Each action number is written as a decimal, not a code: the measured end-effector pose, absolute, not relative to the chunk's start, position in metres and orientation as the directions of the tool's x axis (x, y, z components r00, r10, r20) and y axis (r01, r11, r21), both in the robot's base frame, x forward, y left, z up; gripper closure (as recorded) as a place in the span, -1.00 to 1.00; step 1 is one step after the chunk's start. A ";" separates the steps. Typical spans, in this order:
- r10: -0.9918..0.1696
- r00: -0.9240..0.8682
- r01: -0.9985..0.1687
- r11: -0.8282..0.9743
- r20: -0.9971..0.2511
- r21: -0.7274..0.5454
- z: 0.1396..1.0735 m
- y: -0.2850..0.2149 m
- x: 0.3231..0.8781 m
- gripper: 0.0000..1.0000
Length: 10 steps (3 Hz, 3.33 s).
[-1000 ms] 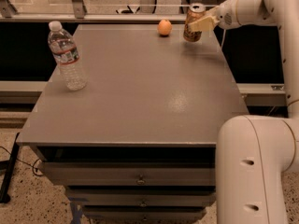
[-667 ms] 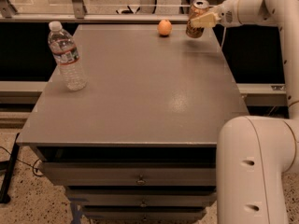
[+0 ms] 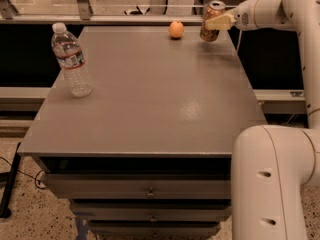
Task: Move orange can near orange
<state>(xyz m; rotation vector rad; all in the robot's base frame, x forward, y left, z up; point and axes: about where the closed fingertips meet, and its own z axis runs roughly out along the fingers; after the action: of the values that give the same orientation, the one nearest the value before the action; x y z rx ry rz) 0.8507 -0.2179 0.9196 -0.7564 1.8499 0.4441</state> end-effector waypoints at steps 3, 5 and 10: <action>-0.278 -0.272 -0.734 0.680 -0.921 0.012 0.904 -0.182 0.852 1.00; -0.289 -0.272 -0.755 0.656 -0.918 0.017 0.898 -0.165 0.854 0.65; -0.304 -0.245 -0.776 0.630 -0.921 -0.001 0.898 -0.164 0.848 -1.00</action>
Offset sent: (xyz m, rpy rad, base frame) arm 0.0260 0.0175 0.0021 0.0505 0.0359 0.0786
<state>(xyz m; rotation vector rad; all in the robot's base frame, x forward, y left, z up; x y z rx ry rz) 0.8482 -0.1645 0.8979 -0.8680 1.8211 0.5735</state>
